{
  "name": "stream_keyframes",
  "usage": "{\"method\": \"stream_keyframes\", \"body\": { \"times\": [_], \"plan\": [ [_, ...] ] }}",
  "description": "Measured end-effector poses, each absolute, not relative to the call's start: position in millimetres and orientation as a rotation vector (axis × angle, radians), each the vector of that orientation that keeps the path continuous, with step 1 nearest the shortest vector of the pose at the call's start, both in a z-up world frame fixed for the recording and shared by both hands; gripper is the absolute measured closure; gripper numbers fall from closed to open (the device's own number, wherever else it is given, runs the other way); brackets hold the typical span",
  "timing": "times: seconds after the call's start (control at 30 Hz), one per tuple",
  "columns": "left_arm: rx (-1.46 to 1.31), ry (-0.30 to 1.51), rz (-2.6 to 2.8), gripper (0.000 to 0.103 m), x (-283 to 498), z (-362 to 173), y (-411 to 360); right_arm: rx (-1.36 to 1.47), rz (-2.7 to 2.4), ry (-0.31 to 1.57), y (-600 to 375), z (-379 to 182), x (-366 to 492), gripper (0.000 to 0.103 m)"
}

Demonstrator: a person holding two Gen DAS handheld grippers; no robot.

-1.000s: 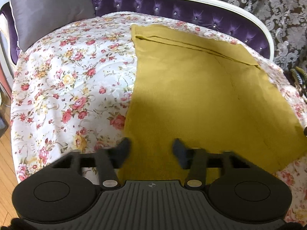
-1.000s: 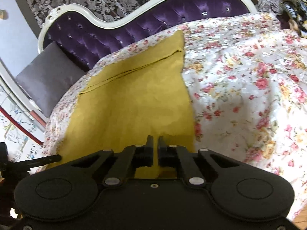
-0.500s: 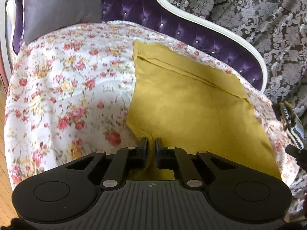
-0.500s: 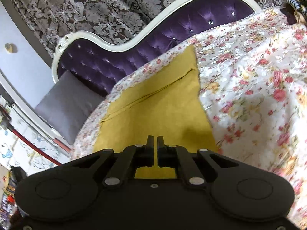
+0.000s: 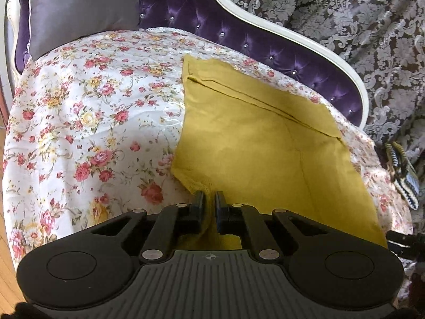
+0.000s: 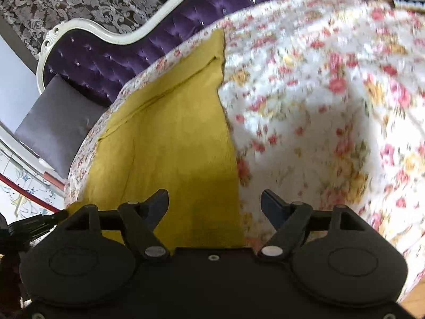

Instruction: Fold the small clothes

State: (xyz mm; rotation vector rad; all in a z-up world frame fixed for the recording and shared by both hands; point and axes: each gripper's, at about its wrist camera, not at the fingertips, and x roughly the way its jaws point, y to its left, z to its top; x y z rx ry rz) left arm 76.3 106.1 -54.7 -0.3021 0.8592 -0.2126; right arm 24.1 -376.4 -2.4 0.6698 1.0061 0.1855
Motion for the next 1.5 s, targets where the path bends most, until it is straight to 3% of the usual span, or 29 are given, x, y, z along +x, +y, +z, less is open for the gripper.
{"method": "stream_keyframes", "body": {
  "times": [0.07, 0.1, 0.3, 0.33, 0.47, 0.53, 0.67, 0.7, 0.8, 0.83, 1.07, 1.1, 1.17, 1.2, 1.33, 1.5],
  "plan": [
    [-0.302, 0.866, -0.211, 0.094, 76, -56, 106, 0.693, 0.219, 1.016, -377, -5, 22, 0.054],
    [-0.303, 0.867, -0.21, 0.094, 75, -57, 107, 0.693, 0.222, 1.016, -376, -3, 21, 0.077],
    [-0.316, 0.846, -0.22, 0.094, 77, -47, 107, 0.663, 0.22, 1.001, -378, 14, 21, 0.083],
    [-0.315, 0.838, -0.225, 0.094, 78, -44, 107, 0.685, 0.21, 0.99, -381, 15, 21, 0.092],
    [-0.299, 0.818, -0.242, 0.094, 84, -33, 103, 0.551, 0.146, 1.003, -379, 27, 27, 0.092],
    [-0.306, 0.815, -0.25, 0.094, 85, -33, 102, 0.607, 0.2, 0.987, -381, 29, 29, 0.097],
    [-0.323, 0.815, -0.271, 0.094, 91, -29, 101, 0.607, 0.238, 0.972, -375, 34, 32, 0.095],
    [-0.322, 0.811, -0.274, 0.094, 92, -28, 102, 0.586, 0.226, 0.984, -374, 33, 34, 0.085],
    [-0.324, 0.794, -0.283, 0.094, 93, -23, 103, 0.555, 0.208, 1.019, -376, 21, 38, 0.034],
    [-0.328, 0.79, -0.285, 0.094, 93, -22, 104, 0.568, 0.212, 1.028, -378, 17, 37, 0.025],
    [-0.336, 0.792, -0.293, 0.094, 92, -22, 104, 0.772, 0.257, 1.069, -393, -10, 24, 0.026],
    [-0.336, 0.794, -0.292, 0.094, 92, -22, 104, 0.792, 0.262, 1.074, -394, -11, 22, 0.034],
    [-0.336, 0.796, -0.291, 0.094, 92, -23, 104, 0.793, 0.272, 1.072, -394, -10, 19, 0.081],
    [-0.336, 0.798, -0.292, 0.094, 93, -23, 105, 0.77, 0.263, 1.068, -394, -7, 18, 0.085],
    [-0.34, 0.797, -0.294, 0.094, 92, -23, 105, 0.634, 0.254, 1.048, -382, 12, 20, 0.091],
    [-0.373, 0.782, -0.304, 0.094, 98, -15, 107, 0.661, 0.258, 0.961, -383, 32, 35, 0.092]
  ]
}}
